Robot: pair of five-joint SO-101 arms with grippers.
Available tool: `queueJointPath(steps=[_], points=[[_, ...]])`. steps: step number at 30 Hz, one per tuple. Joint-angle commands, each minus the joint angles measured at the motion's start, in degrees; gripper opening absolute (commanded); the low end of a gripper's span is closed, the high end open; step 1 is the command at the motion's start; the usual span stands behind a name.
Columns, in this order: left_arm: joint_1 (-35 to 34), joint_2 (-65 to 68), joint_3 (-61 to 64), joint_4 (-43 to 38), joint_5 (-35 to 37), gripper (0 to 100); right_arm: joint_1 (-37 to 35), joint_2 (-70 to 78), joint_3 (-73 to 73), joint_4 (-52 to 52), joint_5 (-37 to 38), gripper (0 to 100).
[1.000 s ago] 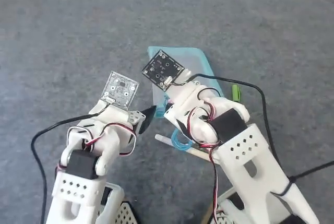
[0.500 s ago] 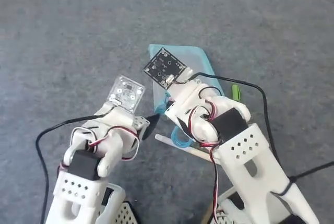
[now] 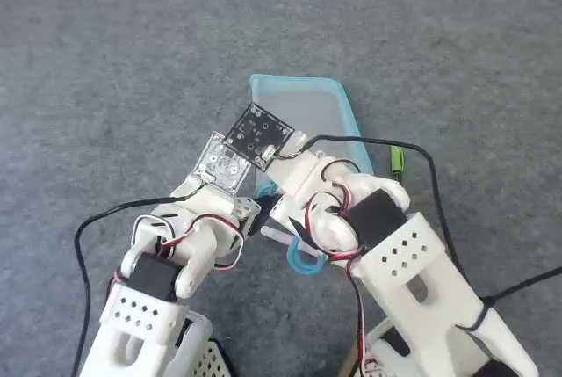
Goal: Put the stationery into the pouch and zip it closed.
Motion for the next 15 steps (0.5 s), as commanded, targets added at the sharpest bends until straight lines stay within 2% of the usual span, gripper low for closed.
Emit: queueJointPath(steps=[1,7,15], points=[[-1.93,-1.14,-0.92,-2.64,1.23,25,-1.19,-1.19,-2.55,1.45,2.02,0.7],[-4.75,-1.14,-0.57,-4.22,1.05,25,-1.01,-4.97,-2.37,4.7,2.37,0.7],[-5.1,-1.14,-0.57,-4.22,1.14,25,-1.19,-13.41,-2.29,9.89,4.75,0.7]])
